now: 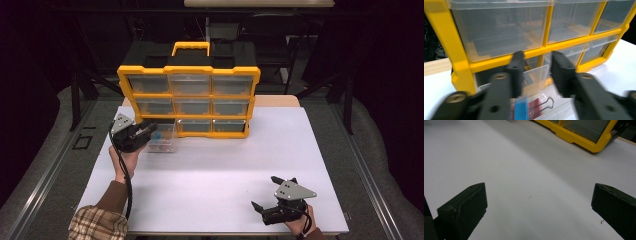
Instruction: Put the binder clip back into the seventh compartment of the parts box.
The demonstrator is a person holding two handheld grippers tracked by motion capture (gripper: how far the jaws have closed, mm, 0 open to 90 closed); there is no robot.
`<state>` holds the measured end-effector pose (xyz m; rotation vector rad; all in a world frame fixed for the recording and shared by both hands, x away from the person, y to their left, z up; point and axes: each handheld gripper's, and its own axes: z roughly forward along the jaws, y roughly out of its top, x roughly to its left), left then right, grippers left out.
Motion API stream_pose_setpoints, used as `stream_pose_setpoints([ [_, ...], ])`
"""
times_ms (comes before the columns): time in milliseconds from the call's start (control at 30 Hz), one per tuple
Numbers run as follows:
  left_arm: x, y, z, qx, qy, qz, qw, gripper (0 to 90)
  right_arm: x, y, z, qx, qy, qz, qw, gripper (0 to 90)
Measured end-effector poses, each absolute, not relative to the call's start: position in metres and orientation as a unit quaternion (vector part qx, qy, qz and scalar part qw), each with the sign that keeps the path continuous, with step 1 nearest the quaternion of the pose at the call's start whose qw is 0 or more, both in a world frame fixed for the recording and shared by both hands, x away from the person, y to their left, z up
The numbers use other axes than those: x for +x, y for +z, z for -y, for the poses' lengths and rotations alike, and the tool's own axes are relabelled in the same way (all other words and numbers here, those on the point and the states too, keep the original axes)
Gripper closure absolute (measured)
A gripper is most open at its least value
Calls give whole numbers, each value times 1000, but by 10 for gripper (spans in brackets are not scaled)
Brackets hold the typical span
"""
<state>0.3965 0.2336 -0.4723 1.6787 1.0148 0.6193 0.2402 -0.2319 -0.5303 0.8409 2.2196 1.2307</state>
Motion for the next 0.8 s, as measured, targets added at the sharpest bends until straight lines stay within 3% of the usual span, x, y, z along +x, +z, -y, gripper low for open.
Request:
stream_pose_setpoints([
  [33, 395, -471, -234, 699, 260, -423, 514, 478, 240, -530, 232, 306, 447, -808, 231, 0],
  [100, 390, -469, -233, 699, 268, -419, 515, 378, 240, -530, 232, 306, 448, -807, 232, 0],
  [300, 372, -459, -230, 701, 284, -399, 519, 174, 239, -529, 232, 305, 449, -807, 232, 0],
  [600, 348, -454, -223, 718, 275, -375, 518, 38, 239, -530, 233, 306, 450, -806, 232, 0],
  [800, 326, -466, -221, 740, 265, -362, 501, 0, 239, -529, 233, 304, 451, -806, 234, 0],
])
